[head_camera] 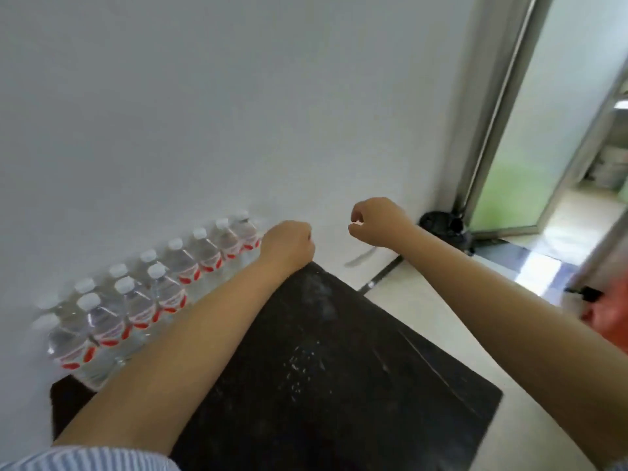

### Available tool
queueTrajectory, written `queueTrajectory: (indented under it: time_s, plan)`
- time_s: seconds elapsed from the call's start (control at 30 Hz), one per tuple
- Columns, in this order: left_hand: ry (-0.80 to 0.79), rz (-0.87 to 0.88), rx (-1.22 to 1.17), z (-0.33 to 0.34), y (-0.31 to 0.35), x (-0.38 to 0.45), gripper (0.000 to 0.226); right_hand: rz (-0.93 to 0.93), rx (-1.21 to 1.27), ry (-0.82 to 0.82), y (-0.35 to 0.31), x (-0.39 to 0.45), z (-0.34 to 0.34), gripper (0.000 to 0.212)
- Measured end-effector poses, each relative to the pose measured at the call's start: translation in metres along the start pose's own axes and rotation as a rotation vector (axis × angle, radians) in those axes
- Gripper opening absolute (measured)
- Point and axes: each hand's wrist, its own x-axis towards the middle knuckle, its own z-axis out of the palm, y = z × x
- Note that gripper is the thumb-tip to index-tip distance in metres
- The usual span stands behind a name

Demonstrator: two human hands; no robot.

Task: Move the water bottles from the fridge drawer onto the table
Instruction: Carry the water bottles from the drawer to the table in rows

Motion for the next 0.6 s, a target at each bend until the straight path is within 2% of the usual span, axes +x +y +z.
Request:
queueTrajectory:
  time_s: [0.13, 0.3, 0.43, 0.6]
  plan:
    - [-0.014, 0.266, -0.010, 0.003, 0.138, 0.016, 0.030, 0.256, -0.091, 0.000, 0.116, -0.082, -0.055, 0.017]
    - [-0.006, 0.510, -0.054, 0.016, 0.305, 0.014, 0.030, 0.558, -0.174, 0.113, 0.244, -0.194, -0.110, 0.028]
    - [-0.044, 0.688, 0.011, 0.039, 0.442, 0.004, 0.030, 0.726, -0.206, 0.143, 0.340, -0.289, -0.145, 0.026]
    - [-0.093, 0.810, 0.048, 0.063, 0.610, -0.027, 0.026, 0.856, -0.220, 0.067, 0.448, -0.399, -0.192, 0.018]
